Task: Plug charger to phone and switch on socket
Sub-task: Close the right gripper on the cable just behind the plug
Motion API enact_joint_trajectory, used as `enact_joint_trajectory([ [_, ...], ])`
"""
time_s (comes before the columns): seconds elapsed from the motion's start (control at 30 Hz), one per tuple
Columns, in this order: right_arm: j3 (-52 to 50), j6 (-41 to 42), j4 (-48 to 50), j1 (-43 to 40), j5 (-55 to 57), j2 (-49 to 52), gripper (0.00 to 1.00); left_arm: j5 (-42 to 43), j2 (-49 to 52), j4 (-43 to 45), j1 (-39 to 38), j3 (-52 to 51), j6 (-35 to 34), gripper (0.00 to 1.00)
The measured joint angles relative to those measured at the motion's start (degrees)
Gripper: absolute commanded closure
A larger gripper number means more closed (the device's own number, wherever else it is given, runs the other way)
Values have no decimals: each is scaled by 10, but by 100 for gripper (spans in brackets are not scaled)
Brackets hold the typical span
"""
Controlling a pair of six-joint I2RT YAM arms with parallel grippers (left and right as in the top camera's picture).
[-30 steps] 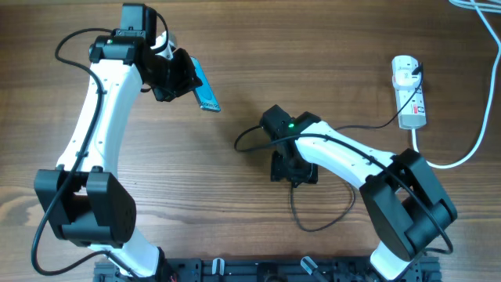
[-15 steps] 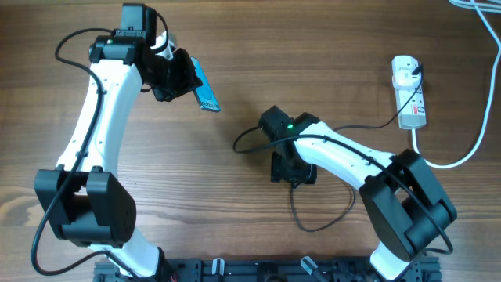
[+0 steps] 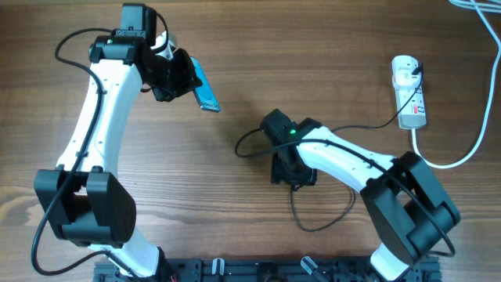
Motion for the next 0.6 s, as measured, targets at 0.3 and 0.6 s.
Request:
enact_joint_trajectory([
  [0.3, -5, 6, 7, 0, 0, -5, 42, 0, 0, 0, 0, 0, 0, 96],
  [0.6, -5, -1, 5, 0, 0, -5, 43, 0, 0, 0, 0, 0, 0, 96],
])
